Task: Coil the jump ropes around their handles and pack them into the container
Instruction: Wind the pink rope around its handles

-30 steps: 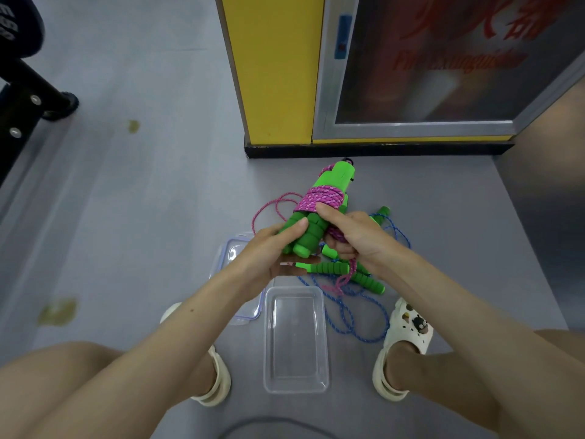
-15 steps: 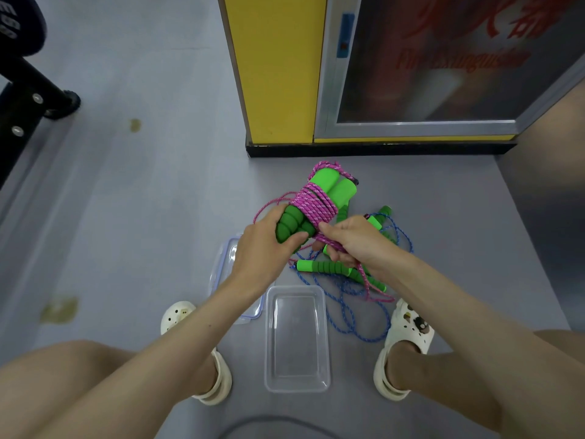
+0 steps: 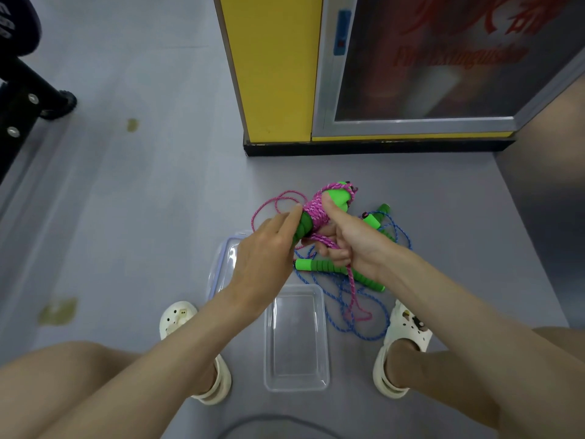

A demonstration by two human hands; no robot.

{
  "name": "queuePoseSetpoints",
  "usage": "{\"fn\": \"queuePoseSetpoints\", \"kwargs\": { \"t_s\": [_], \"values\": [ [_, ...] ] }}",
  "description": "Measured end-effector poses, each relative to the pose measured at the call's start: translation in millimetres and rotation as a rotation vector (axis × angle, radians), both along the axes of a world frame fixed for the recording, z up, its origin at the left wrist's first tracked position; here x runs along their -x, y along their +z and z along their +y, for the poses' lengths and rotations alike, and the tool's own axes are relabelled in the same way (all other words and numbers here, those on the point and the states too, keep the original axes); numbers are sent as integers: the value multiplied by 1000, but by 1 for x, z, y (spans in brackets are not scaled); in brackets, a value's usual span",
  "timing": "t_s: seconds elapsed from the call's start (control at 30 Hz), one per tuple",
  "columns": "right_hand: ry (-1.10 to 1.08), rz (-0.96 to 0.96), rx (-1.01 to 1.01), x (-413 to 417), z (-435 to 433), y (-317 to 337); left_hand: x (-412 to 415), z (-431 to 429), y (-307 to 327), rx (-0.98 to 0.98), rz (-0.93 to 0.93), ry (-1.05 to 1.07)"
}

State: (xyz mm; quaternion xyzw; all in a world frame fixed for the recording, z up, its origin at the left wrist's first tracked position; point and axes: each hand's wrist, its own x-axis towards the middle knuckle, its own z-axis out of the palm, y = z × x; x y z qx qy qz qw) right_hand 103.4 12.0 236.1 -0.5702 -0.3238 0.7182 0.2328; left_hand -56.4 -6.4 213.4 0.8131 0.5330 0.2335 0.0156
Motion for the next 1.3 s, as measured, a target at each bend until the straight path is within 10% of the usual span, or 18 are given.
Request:
{"fn": "queuePoseSetpoints", "kwargs": {
  "t_s": [0.33,0.67,1.3],
  "values": [
    [-190,16,2,-8,2,-6,-8,-1,-10,36,-86,-234],
    [-114,-13,-94,-4,1,1,-1,15,17,1197,-1108,158],
    [117,-267,-224,-1,-4,7,15,16,24,1435,-1182,127]
  ]
}}
